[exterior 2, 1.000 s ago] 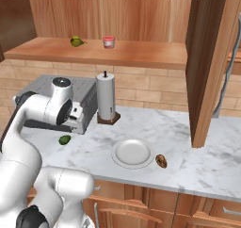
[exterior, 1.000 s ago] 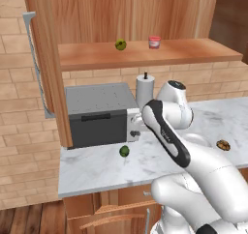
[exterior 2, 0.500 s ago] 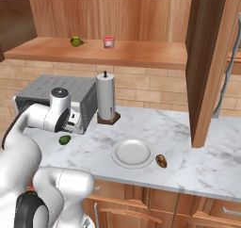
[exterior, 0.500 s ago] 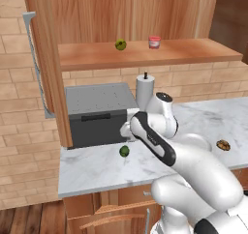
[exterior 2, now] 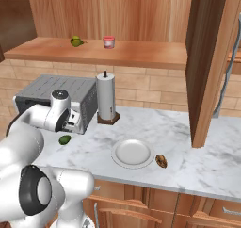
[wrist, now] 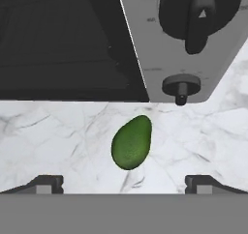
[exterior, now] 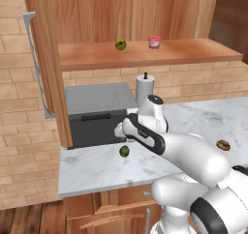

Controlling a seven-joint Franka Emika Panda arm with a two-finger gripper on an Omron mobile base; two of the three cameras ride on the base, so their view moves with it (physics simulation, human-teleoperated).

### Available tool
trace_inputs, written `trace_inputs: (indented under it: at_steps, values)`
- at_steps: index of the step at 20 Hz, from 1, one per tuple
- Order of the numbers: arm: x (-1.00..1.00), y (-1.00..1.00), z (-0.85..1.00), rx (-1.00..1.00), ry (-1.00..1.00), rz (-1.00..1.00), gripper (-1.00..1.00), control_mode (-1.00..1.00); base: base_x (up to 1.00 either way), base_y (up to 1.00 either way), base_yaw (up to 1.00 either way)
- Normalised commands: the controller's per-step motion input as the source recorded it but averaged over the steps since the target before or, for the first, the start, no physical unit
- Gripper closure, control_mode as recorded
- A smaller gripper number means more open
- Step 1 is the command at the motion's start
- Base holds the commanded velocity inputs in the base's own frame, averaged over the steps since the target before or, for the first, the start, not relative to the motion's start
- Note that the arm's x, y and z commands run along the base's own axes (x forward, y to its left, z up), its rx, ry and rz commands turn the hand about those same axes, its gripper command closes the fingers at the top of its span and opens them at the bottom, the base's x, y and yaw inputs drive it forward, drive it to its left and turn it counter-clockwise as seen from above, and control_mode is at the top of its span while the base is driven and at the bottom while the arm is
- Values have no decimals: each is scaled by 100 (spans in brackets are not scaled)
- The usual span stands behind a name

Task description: Pick the avocado and bread from the counter and place them on the plate. Then pick the jam from the cabinet and place it next to the plate. Lastly close the cabinet door.

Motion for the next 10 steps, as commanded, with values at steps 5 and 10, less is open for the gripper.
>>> trace_inputs:
  at_steps: [5, 10]
  values:
    - [0, 1, -24, 0, 8, 0, -100, -100, 0, 0, 0]
    - [0, 0, -39, 0, 9, 0, -100, -100, 0, 0, 0]
